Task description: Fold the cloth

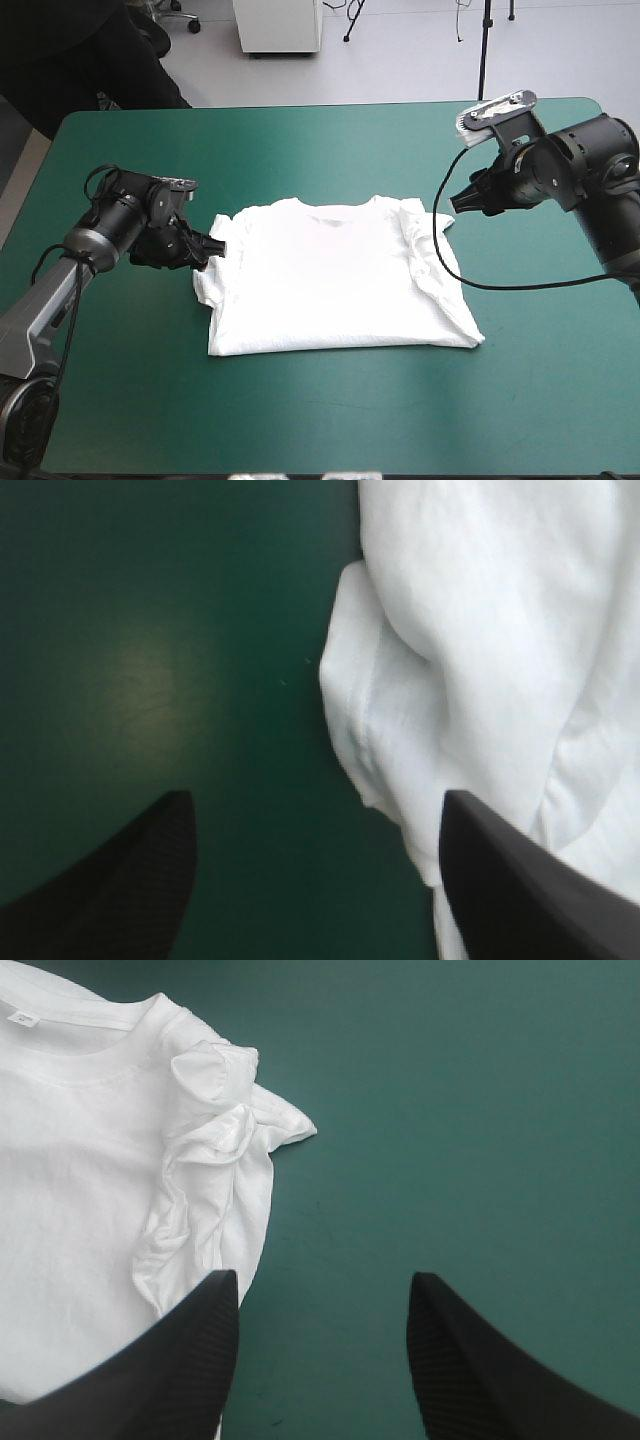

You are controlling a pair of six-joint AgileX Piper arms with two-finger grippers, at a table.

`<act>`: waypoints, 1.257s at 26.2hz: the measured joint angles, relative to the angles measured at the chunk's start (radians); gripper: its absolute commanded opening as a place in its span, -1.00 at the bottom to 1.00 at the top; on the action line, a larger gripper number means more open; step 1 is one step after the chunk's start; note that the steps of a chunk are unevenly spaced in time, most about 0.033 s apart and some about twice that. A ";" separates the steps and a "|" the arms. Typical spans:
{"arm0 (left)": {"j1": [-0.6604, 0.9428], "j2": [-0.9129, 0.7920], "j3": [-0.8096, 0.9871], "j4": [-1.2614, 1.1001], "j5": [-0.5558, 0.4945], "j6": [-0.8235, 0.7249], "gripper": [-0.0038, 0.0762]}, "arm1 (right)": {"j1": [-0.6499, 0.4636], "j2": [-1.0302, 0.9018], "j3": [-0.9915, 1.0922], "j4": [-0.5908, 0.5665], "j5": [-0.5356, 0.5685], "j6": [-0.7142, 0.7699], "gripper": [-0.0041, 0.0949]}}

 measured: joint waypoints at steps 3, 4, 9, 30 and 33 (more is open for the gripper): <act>0.000 0.035 0.010 -0.006 -0.033 0.000 0.35 | 0.000 0.000 0.003 0.001 0.000 0.000 0.08; 0.000 0.049 0.010 -0.006 -0.046 0.000 0.35 | 0.000 0.000 0.007 0.003 0.000 0.000 0.08; 0.000 0.120 0.010 0.015 -0.088 -0.001 0.35 | 0.000 0.000 0.025 0.014 0.001 0.000 0.08; 0.011 0.217 0.010 -0.026 -0.230 0.031 -0.92 | 0.000 -0.010 0.028 0.022 0.001 0.000 0.08; 0.011 0.215 0.010 -0.042 -0.218 0.041 -0.93 | 0.000 -0.010 0.028 0.022 0.001 0.000 0.08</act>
